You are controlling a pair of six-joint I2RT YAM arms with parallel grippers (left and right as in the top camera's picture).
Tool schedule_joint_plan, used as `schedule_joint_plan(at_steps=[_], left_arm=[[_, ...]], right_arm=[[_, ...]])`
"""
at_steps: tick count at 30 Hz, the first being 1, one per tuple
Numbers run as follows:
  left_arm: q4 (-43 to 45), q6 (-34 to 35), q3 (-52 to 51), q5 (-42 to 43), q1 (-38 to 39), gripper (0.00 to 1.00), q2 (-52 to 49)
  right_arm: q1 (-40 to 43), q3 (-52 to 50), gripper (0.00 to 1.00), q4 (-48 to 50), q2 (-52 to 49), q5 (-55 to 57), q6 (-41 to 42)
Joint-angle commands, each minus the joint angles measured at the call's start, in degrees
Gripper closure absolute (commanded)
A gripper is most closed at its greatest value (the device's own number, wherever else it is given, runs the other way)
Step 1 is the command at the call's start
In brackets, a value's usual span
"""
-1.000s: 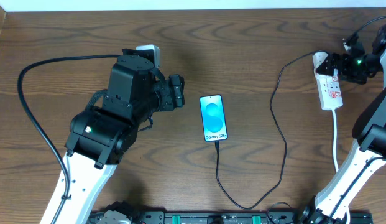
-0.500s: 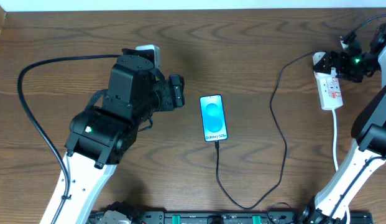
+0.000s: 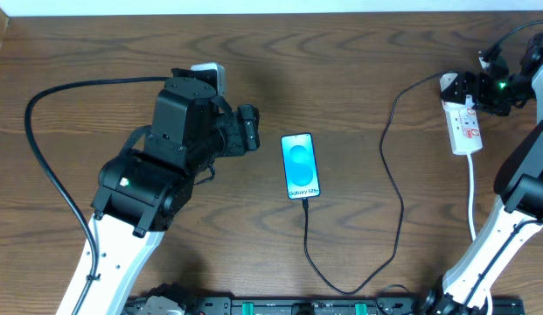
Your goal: Plug charger to phone and switch on socket
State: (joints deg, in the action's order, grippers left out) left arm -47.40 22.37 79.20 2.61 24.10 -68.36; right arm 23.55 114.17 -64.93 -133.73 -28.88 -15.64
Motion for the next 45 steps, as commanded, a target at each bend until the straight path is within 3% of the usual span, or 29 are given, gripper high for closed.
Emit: schedule_joint_plan(at_steps=[1,23,36,45], left_arm=[[0.0,-0.9,0.7,-0.7,-0.3,0.16,0.2],[0.0,-0.9,0.7,-0.7,-0.3,0.16,0.2],[0.0,-0.9,0.7,-0.7,-0.3,0.16,0.2],[0.0,-0.9,0.7,-0.7,-0.3,0.16,0.2]], right_arm=[[-1.2,0.0,0.01,-0.2,-1.2,-2.8,0.4],[-1.2,-7.0,0.01,1.9,-1.3,-2.9,1.0],[-0.2,2.4,0.01,-1.4,-1.0,4.6,1.9],[-0.4,2.0,0.01,-1.4,-1.0,3.8,1.9]])
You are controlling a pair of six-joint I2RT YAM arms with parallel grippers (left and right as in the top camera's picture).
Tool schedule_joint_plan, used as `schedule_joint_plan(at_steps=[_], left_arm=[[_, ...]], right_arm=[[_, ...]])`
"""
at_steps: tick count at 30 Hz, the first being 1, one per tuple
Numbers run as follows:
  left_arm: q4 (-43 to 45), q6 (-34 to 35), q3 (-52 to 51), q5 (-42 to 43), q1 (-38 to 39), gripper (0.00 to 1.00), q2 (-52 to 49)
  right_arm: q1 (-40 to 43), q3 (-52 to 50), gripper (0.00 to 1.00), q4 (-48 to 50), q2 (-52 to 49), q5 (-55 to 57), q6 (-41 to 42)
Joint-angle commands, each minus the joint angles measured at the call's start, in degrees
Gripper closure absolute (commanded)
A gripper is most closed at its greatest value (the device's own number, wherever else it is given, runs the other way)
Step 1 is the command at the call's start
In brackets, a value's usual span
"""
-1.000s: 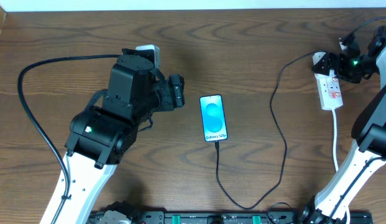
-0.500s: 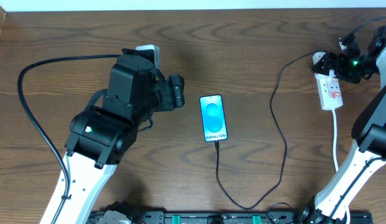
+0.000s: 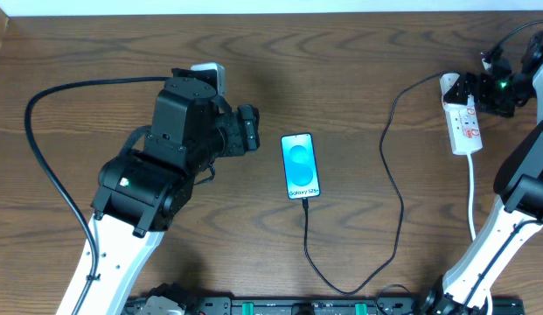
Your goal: Plug charger to phone and switch on socket
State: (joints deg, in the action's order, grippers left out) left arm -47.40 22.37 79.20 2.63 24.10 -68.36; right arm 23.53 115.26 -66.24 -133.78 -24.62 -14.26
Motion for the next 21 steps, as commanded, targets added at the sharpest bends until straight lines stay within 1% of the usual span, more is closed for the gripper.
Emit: schedule_joint_plan(at_steps=[1,7,21], left_arm=[[0.0,-0.9,0.7,-0.7,-0.3,0.16,0.2],[0.0,-0.9,0.7,-0.7,-0.3,0.16,0.2],[0.0,-0.9,0.7,-0.7,-0.3,0.16,0.2]], right_arm=[[-0.4,0.8,0.01,-0.1,-1.0,-1.2,0.5],[-1.2,-1.5,0.01,1.3,-1.0,-4.5,0.5],[-2.3,-8.7,0.01,3.4,-1.0,-4.5,0.5]])
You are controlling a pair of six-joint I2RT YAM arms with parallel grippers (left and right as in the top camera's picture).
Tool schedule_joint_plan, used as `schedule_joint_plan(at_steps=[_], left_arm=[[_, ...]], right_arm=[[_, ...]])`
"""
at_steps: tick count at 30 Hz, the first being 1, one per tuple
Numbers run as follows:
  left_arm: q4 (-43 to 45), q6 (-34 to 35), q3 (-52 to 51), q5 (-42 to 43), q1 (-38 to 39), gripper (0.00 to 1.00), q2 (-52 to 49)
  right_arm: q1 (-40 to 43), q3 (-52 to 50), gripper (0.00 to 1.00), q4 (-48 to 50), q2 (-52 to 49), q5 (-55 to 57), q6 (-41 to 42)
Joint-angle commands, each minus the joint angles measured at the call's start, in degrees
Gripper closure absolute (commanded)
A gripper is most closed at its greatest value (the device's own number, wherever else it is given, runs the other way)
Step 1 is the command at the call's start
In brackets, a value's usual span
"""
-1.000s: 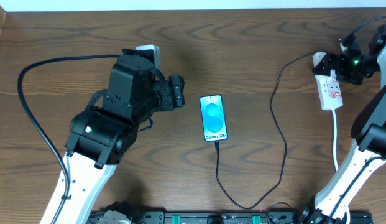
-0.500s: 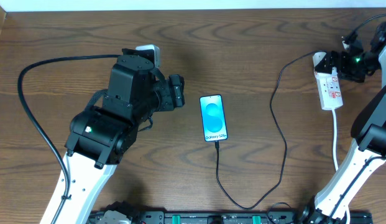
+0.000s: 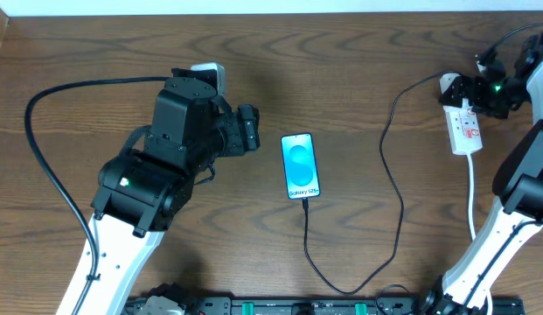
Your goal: Plug charger to phone and switch on socket
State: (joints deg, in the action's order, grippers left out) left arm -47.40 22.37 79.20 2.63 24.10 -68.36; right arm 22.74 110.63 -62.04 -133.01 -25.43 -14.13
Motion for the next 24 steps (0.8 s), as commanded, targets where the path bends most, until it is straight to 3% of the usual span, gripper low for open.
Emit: schedule_joint_plan(at_steps=[1,24], left_arm=[[0.0,-0.9,0.7,-0.7,-0.3,0.16,0.2],[0.0,-0.9,0.7,-0.7,-0.3,0.16,0.2]], right_arm=[[-1.5,-5.2,0.01,-0.1,-1.8,-3.7,0.6],[-3.2,-6.4,0.01,-0.3,-1.8,-15.1,0.6]])
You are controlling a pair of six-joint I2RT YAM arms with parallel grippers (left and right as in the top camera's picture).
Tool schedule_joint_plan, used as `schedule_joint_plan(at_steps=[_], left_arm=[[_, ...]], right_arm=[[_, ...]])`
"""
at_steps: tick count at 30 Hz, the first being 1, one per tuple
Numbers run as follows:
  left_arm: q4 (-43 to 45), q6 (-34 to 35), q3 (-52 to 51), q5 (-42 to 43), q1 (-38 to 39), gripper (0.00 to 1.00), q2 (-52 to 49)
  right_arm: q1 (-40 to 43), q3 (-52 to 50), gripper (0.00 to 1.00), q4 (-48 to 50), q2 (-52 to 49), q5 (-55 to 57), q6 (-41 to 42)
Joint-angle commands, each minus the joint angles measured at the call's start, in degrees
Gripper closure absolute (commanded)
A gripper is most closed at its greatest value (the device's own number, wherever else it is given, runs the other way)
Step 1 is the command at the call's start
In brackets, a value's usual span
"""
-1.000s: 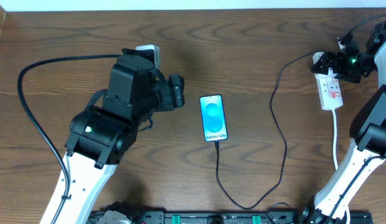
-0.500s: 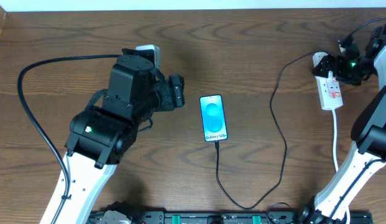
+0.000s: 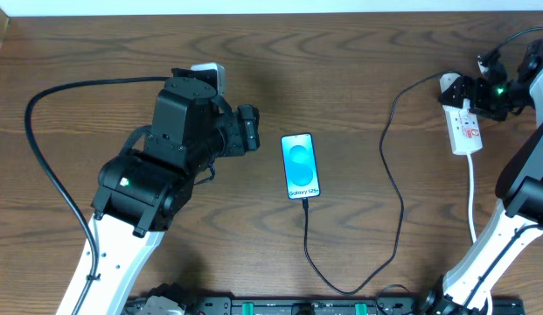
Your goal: Plug charger to phone and switch on socket
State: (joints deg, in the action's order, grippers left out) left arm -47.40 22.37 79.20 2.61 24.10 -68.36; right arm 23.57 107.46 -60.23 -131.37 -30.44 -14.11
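The phone (image 3: pixel 300 165) lies face up mid-table with its screen lit blue. A black charger cable (image 3: pixel 395 188) is plugged into its bottom edge, loops toward the front, then runs up to the white socket strip (image 3: pixel 466 129) at the far right. My right gripper (image 3: pixel 464 88) sits on the strip's top end, its fingers together in one dark mass. My left gripper (image 3: pixel 248 129) hovers just left of the phone, holding nothing; its jaw gap does not show.
The left arm's black cable (image 3: pixel 44 149) arcs over the left side of the table. The strip's white lead (image 3: pixel 473 197) runs toward the front edge along the right arm. A dark rail (image 3: pixel 297 306) lines the front edge.
The right wrist and forearm have shifted slightly to the right over the strip's top end. Phone, cable and left arm are unchanged.
Throughout, the phone lay lit with the cable plugged in and the left gripper rested beside it. The right gripper stayed at the top end of the socket strip, with only small shifts between moments.
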Motion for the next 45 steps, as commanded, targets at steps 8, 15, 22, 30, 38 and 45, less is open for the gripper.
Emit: schedule_joint_plan(at_steps=[8,15,22,30,38,45], left_arm=[[0.0,-0.9,0.7,-0.7,-0.3,0.16,0.2],[0.0,-0.9,0.7,-0.7,-0.3,0.16,0.2],[0.0,-0.9,0.7,-0.7,-0.3,0.16,0.2],[0.0,-0.9,0.7,-0.7,-0.3,0.16,0.2],[0.0,-0.9,0.7,-0.7,-0.3,0.16,0.2],[0.0,-0.9,0.7,-0.7,-0.3,0.16,0.2]], right_arm=[[-3.5,-1.2,0.01,-0.9,-3.0,3.4,11.2],[-2.3,4.1,0.01,-3.3,1.9,12.2,16.0],[-2.3,5.7,0.01,-5.3,11.5,13.9,17.8],[-2.6,5.7,0.01,-10.1,22.9,13.4,22.9],[-2.6,5.7,0.01,-10.0,25.2,13.6,22.8],[-2.6,5.7,0.01,-10.0,25.2,13.6,22.8]])
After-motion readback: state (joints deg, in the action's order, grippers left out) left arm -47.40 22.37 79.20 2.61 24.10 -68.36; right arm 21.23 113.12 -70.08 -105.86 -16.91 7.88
